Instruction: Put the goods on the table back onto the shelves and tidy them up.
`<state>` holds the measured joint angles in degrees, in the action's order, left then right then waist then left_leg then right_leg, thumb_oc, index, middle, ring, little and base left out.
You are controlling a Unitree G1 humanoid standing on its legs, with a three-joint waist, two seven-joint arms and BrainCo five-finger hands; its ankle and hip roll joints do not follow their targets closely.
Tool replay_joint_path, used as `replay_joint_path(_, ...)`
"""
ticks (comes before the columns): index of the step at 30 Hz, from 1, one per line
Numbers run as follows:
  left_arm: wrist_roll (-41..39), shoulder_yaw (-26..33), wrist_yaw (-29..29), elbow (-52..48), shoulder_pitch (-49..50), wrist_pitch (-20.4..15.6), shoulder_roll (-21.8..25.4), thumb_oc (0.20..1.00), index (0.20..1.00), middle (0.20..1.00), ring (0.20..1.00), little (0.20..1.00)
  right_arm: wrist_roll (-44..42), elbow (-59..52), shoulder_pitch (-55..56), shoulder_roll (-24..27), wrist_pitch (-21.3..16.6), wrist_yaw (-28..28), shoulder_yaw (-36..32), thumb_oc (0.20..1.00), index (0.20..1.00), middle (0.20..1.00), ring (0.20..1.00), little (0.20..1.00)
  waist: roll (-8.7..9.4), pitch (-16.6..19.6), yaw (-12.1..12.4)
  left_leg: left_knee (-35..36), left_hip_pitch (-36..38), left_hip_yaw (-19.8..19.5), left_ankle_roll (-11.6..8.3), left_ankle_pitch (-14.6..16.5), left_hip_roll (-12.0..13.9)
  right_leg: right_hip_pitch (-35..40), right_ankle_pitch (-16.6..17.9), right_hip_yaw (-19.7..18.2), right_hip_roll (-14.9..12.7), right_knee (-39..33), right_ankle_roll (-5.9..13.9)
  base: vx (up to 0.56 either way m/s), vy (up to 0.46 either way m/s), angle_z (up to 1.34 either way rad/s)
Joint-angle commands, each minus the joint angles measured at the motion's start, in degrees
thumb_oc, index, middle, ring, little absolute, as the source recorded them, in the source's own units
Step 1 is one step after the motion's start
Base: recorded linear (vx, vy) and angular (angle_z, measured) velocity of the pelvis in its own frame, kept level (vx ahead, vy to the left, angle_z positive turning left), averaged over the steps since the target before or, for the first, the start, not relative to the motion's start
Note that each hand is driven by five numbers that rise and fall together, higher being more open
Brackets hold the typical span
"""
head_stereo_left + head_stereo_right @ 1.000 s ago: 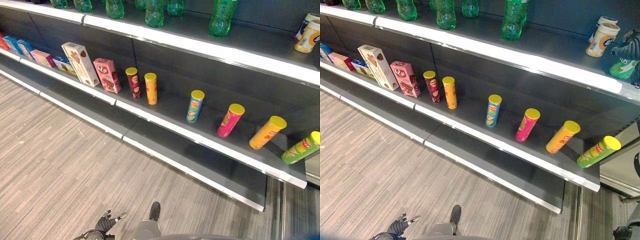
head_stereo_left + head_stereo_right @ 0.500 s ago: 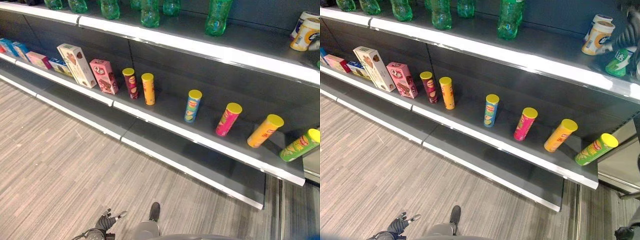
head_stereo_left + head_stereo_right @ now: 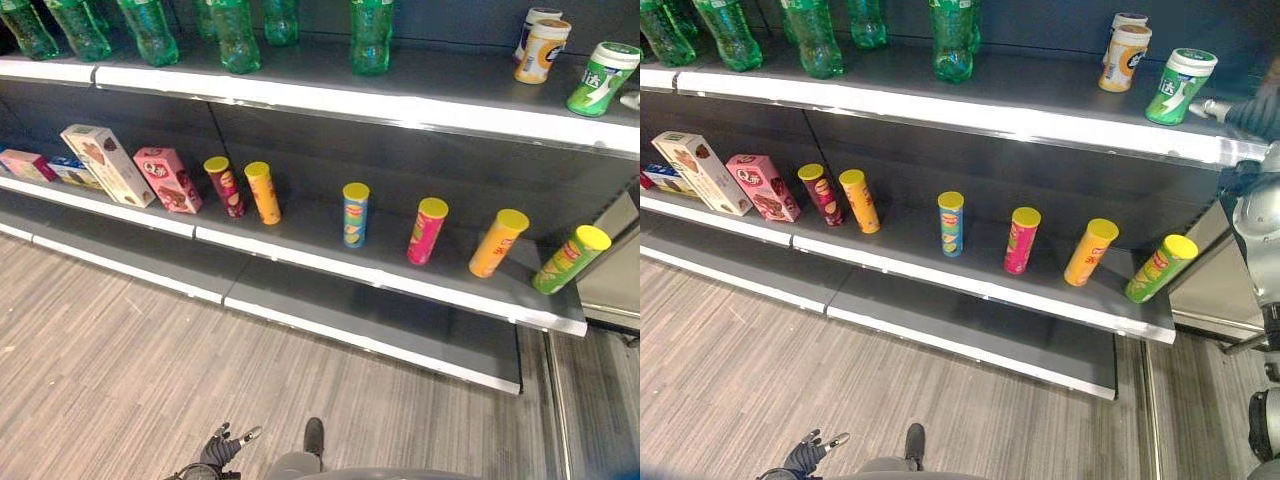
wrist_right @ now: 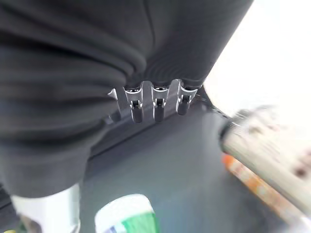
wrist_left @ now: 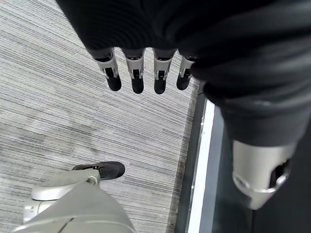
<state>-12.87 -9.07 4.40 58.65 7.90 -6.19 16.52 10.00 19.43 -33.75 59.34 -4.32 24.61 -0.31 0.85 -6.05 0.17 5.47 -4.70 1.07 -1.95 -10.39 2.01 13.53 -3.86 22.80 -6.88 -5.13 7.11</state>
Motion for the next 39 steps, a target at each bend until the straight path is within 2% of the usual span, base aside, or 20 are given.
replay_joint_path(1, 2.37, -0.15, -0.08, -0.22, -5.42, -1.45, 2.09, 1.0, 1.0, 1.0, 1.0, 1.0, -4.4, -2.41, -6.06, 1.04, -2.03, 0.66, 0.83, 1.0, 1.0, 1.0, 1.0, 1.0, 0.89, -1.4, 2.03, -0.47, 10.0, 4.29, -6.96, 10.99, 5.56, -1.22, -1.46, -2.14, -2.11, 0.34, 2.13, -0.01, 0.01, -0.04)
replay_joint_path(4, 1.17, -0.83, -0.08, -0.88, -5.18, -1.2, 1.27, 1.0, 1.0, 1.0, 1.0, 1.0, -11.07, 0.23, -7.57, -0.56, -3.47, -1.05, 2.29, 1.0, 1.0, 1.0, 1.0, 1.0, 0.82, -1.67, 1.87, -0.47, 10.26, 4.74, -7.01, 10.94, 5.73, -1.28, -1.35, -2.57, -2.11, 0.31, 2.05, 0.0, 0.001, -0.01)
replay_joint_path(9, 0.71, -1.25, -0.12, -0.95, -5.05, -1.32, 1.14, 1.0, 1.0, 1.0, 1.0, 1.0, -17.12, 3.74, -10.13, -1.55, -4.93, -2.14, 4.01, 1.0, 1.0, 1.0, 1.0, 1.0, 0.86, -1.65, 1.77, -0.47, 10.39, 4.97, -7.08, 10.88, 5.85, -1.22, -1.29, -2.86, -2.07, 0.22, 2.0, -0.01, -0.003, -0.05)
replay_joint_path(12, -0.84, -1.78, -0.07, -0.89, -5.06, -1.44, 1.62, 1.0, 1.0, 1.0, 1.0, 1.0, -26.15, 11.81, -16.32, -1.94, -5.98, -3.48, 6.78, 1.0, 1.0, 1.0, 1.0, 1.0, 0.97, -1.45, 1.98, -0.47, 10.33, 5.12, -7.32, 10.65, 5.93, -1.09, -1.41, -2.88, -1.93, 0.13, 1.93, 0.0, -0.001, -0.02)
replay_joint_path(20, -2.68, -1.89, -0.44, -1.05, -4.61, -1.53, 2.35, 1.0, 1.0, 1.0, 1.0, 1.0, -36.39, 19.81, -24.12, -3.17, -6.58, -5.95, 10.16, 1.0, 1.0, 1.0, 1.0, 1.0, 0.86, -1.39, 2.44, -0.47, 9.92, 4.66, -7.57, 10.29, 5.83, -0.94, -1.32, -2.28, -1.82, 0.18, 1.94, 0.0, 0.0, 0.0)
replay_joint_path(29, -3.68, -2.02, 0.01, -1.62, -5.32, -1.27, 2.52, 1.0, 1.0, 1.0, 1.0, 1.0, -37.92, 23.25, -29.38, -6.27, -4.72, -6.33, 14.52, 1.0, 1.0, 1.0, 1.0, 1.0, 0.67, -1.34, 2.49, -0.47, 9.66, 4.44, -7.51, 10.2, 5.53, -1.19, -1.0, -2.28, -1.9, 0.39, 1.92, 0.0, 0.0, 0.0)
replay_joint_path(39, -4.11, -1.94, 0.87, -1.47, -6.76, -0.72, 2.47, 1.0, 1.0, 1.0, 1.0, 1.0, -32.34, 24.46, -33.28, -10.57, -1.65, -4.23, 17.42, 1.0, 1.0, 1.0, 1.0, 1.0, 0.43, -1.4, 2.17, -0.47, 9.36, 4.09, -7.32, 10.24, 5.14, -1.22, -0.55, -1.92, -2.55, 0.37, 2.1, 0.0, 0.008, 0.01)
